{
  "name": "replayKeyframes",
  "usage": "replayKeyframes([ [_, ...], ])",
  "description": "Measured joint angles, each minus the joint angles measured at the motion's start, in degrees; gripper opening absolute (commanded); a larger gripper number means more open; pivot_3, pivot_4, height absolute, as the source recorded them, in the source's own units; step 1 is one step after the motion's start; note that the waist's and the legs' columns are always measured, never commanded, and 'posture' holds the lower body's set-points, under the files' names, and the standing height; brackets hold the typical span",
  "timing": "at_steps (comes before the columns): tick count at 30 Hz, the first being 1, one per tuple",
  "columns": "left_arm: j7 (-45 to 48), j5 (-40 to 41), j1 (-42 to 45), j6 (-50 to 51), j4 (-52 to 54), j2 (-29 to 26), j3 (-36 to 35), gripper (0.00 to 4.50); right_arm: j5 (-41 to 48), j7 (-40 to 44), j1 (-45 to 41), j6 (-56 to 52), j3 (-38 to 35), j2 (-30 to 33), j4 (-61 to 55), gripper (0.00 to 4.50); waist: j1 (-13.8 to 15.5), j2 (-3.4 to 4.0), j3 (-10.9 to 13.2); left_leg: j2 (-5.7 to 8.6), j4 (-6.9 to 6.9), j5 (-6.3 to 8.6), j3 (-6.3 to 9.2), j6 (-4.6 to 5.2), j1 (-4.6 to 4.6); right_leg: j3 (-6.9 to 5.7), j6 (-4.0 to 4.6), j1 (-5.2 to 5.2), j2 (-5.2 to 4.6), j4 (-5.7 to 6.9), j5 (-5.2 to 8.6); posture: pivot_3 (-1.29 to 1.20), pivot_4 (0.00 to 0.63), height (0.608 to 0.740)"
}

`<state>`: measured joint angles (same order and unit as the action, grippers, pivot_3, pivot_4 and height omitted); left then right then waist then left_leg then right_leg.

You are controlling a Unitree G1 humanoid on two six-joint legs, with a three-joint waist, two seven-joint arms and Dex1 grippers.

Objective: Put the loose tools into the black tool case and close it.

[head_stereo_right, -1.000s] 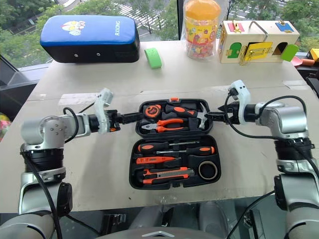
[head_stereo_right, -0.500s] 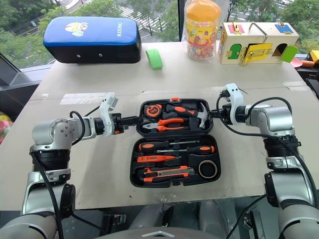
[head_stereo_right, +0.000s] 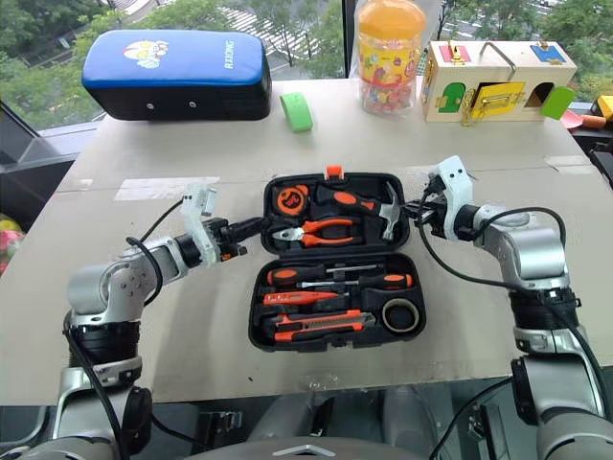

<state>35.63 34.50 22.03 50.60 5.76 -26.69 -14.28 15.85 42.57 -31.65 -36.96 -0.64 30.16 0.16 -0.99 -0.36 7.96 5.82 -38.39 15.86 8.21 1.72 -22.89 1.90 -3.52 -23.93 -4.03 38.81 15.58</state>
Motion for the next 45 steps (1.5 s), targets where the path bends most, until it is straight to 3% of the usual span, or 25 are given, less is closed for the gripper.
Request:
replayKeyframes([
  [8, 0.9, -11.5, -6.5, -23.4, 5.5, -0.3, 5.5, 0.03, -10.7, -2.0, 7.3, 33.3, 0.9, 0.7, 1.1, 0.0, 0.1, 0.0, 0.0, 0.0, 0.06, 0.0, -0.07, 0.0, 0.02, -0.03, 0.0, 0.0, 0.01, -0.06, 0.0, 0.0, 0.15, 0.735],
  [11, 1.5, -18.3, -9.5, -36.5, 3.7, -0.8, 8.2, 0.03, -17.4, -4.0, 9.8, 52.7, 2.1, 3.7, 5.9, 0.0, 0.2, 0.01, 0.0, 0.01, 0.07, 0.0, -0.12, 0.0, 0.05, -0.15, 0.0, 0.0, 0.01, -0.08, 0.0, 0.0, 0.15, 0.735],
  [13, 1.4, -24.9, -12.2, -51.5, 1.2, -1.9, 9.7, 0.03, -23.7, -7.5, 11.5, 71.7, 2.5, 7.9, 11.3, 0.0, 0.3, 0.01, 0.0, 0.0, 0.12, 0.0, -0.14, 0.0, 0.12, -0.15, 0.0, 0.04, 0.03, -0.12, 0.0, 0.0, 0.15, 0.735],
  [18, -0.1, -31.6, -18.3, -68.7, -0.6, -3.8, 9.5, 0.03, -29.4, -12.3, 14.3, 91.2, 2.4, 12.4, 16.3, 0.0, 0.0, 0.0, 0.0, -0.06, 0.21, 0.01, -0.35, 0.01, 0.39, 0.13, 0.0, 0.15, 0.1, -0.08, 0.0, 0.0, 0.15, 0.735],
  [21, -0.5, -33.3, -23.7, -72.5, 1.5, -4.7, 8.5, 0.03, -29.9, -12.6, 17.4, 96.1, 3.0, 14.9, 16.2, 0.0, 0.0, -0.01, 0.0, -0.11, 0.23, 0.02, -0.46, 0.03, 0.47, 0.41, 0.0, 0.17, 0.16, -0.04, 0.0, 0.0, 0.15, 0.735],
  [22, -0.7, -33.2, -26.2, -72.3, 3.4, -4.9, 7.7, 0.03, -29.2, -11.8, 19.1, 96.4, 3.5, 16.5, 15.4, 0.0, -0.1, -0.01, 0.0, -0.14, 0.25, 0.04, -0.54, 0.07, 0.49, 0.49, 0.0, 0.17, 0.17, -0.05, 0.01, 0.0, 0.15, 0.735],
  [23, -0.9, -32.7, -29.5, -71.6, 6.2, -5.2, 6.3, 0.83, -28.6, -10.2, 21.7, 96.6, 4.8, 19.1, 14.3, 0.56, -0.1, -0.01, 0.0, -0.17, 0.28, 0.06, -0.54, 0.09, 0.5, 0.56, -0.01, 0.17, 0.19, -0.08, 0.01, 0.0, 0.15, 0.735],
  [27, -0.5, -29.8, -37.3, -65.1, 13.1, -6.0, 2.6, 2.4, -21.1, -4.4, 27.2, 92.1, 7.8, 24.6, 7.5, 2.07, 0.0, 0.08, 0.1, -0.23, 0.27, 0.08, -0.62, 0.14, 0.62, 0.67, 0.0, 0.29, 0.24, -0.02, 0.01, 0.0, 0.15, 0.735],
  [28, -0.2, -28.6, -39.8, -63.9, 15.4, -6.3, 1.6, 2.61, -18.5, -2.8, 28.9, 90.3, 8.1, 26.8, 5.1, 2.07, 0.0, 0.07, 0.1, -0.24, 0.29, 0.11, -0.62, 0.19, 0.65, 0.69, 0.0, 0.33, 0.22, -0.07, 0.01, 0.0, 0.15, 0.735],
  [30, 0.7, -25.7, -44.6, -60.5, 18.9, -7.5, -1.6, 2.61, -11.3, 1.4, 32.0, 84.5, 8.0, 31.6, 2.1, 2.07, 0.3, 0.05, 0.1, -0.27, 0.32, 0.17, -0.6, 0.27, 0.97, 0.6, 0.0, 0.74, 0.25, -0.3, 0.02, 0.0, 0.15, 0.735],
  [31, 1.8, -21.5, -49.9, -57.2, 24.2, -7.9, -7.0, 2.61, 1.6, 7.1, 40.3, 73.5, 6.2, 38.3, -6.4, 2.07, 1.1, 0.26, 0.3, -0.29, 0.23, 0.42, -0.52, 0.68, 1.05, 0.46, 0.0, 1.03, 0.15, -0.43, 0.03, 0.0, 0.15, 0.735],
  [34, 2.8, -19.0, -53.3, -53.7, 24.8, -9.0, -11.3, 2.61, 10.3, 12.4, 46.8, 64.5, 4.3, 42.7, -10.0, 2.07, 1.7, 0.29, 0.2, -0.36, 0.32, 0.46, -0.47, 0.72, 1.32, 0.36, 0.0, 1.46, 0.23, -0.83, 0.03, 0.0, 0.15, 0.735],
  [35, 3.0, -17.2, -51.8, -50.4, 23.5, -10.1, -12.0, 2.61, 15.2, 15.3, 49.7, 59.1, 3.7, 44.6, -13.3, 2.07, 2.1, 0.33, 0.2, -0.35, 0.3, 0.46, -0.42, 0.74, 1.28, 0.27, 0.0, 1.47, 0.2, -0.84, 0.03, 0.0, 0.15, 0.735],
  [38, 4.0, -13.6, -42.7, -42.3, 16.9, -13.2, -11.3, 1.89, 20.6, 18.2, 51.8, 50.5, 3.2, 45.3, -19.2, 1.33, 2.8, 0.33, 0.2, -0.33, 0.08, 0.46, -0.19, 0.72, 1.19, -0.05, 0.0, 1.49, 0.23, -0.83, 0.02, 0.0, 0.15, 0.735],
  [39, 5.3, -12.4, -34.8, -38.6, 11.7, -14.8, -8.9, 1.25, 21.3, 18.5, 50.1, 46.0, 3.9, 44.2, -21.5, 0.62, 3.1, 0.27, 0.2, -0.3, 0.04, 0.45, -0.14, 0.7, 1.21, -0.19, 0.01, 1.51, 0.25, -0.83, -0.01, 0.0, 0.15, 0.735],
  [41, 6.7, -12.3, -28.6, -36.9, 8.0, -15.7, -5.9, 0.4, 21.1, 18.5, 47.9, 42.9, 4.8, 42.2, -23.0, 0.0, 3.0, 0.2, 0.2, -0.26, 0.01, 0.4, -0.16, 0.63, 1.16, -0.28, -0.06, 1.49, 0.23, -0.87, -0.07, 0.0, 0.15, 0.735],
  [42, 7.9, -12.6, -24.8, -36.4, 5.1, -15.8, -3.6, 0.09, 20.2, 18.5, 46.3, 41.1, 5.5, 40.6, -23.2, 0.0, 3.0, 0.15, 0.2, -0.2, 0.01, 0.32, -0.18, 0.48, 1.16, -0.26, -0.09, 1.47, 0.16, -0.86, -0.09, 0.0, 0.15, 0.735],
  [45, 10.4, -14.3, -15.8, -36.0, -2.5, -15.1, 2.3, 0.09, 17.0, 18.6, 42.5, 37.3, 7.9, 36.7, -23.1, 0.0, 2.9, 0.1, 0.2, -0.15, 0.06, 0.3, -0.2, 0.45, 1.04, -0.23, -0.12, 1.3, 0.09, -0.88, -0.1, 0.0, 0.15, 0.735],
])
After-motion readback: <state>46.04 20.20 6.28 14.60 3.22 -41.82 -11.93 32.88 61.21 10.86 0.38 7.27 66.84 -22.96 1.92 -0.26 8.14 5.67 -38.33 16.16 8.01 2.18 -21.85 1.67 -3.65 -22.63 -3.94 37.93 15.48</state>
